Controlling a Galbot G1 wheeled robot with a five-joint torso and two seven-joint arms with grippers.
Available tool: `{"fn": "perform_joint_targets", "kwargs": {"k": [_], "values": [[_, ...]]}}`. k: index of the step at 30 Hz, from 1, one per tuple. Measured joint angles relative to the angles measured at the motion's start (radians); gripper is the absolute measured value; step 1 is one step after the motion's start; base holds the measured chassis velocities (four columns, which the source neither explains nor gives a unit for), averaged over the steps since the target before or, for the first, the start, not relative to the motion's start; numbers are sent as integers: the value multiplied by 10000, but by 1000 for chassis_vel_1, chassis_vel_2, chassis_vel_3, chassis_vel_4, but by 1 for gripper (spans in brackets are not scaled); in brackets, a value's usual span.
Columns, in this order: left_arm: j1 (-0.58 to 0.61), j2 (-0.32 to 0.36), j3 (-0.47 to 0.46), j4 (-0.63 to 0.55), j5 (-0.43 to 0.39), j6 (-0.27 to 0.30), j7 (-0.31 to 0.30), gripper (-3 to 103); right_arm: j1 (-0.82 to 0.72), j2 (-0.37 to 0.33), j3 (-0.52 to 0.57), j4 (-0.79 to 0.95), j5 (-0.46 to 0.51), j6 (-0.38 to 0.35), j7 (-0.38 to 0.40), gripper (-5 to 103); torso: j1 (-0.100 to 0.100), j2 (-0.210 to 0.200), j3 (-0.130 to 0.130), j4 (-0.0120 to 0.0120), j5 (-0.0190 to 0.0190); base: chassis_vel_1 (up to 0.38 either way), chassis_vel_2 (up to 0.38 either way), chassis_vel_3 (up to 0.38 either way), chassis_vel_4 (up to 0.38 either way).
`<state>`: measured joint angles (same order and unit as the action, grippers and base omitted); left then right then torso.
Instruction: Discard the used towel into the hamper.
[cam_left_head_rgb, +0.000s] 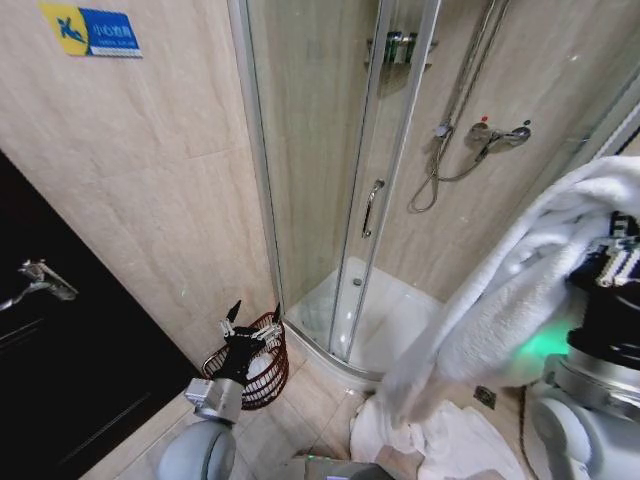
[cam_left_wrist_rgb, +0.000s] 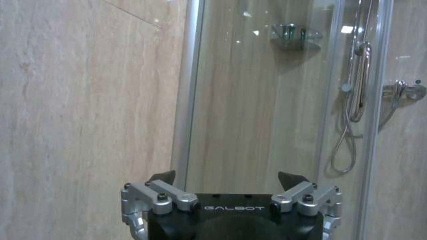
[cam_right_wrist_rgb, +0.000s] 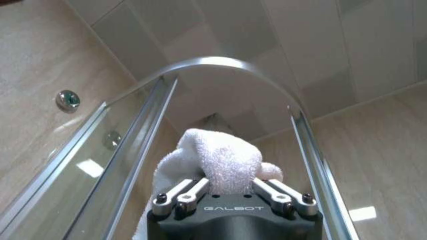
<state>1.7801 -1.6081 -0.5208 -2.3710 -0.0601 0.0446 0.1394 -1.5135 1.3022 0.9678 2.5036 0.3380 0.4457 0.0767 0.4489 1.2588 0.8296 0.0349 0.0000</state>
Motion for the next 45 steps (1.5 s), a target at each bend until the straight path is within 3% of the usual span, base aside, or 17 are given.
{"fn": "perform_joint_targets", "kwargs": {"k": [37,45], "values": [[2,1,0,0,0,0,0,100,-2,153,-335,-35,-185,319,-218,11,-4,2,-2,-1,-2,78,-80,-74,76],[0,0,0,0,0,0,0,100,402,-326,-449,-36,172,58,-409,11,2,0,1,-1,0,0,0,0,0]]}}
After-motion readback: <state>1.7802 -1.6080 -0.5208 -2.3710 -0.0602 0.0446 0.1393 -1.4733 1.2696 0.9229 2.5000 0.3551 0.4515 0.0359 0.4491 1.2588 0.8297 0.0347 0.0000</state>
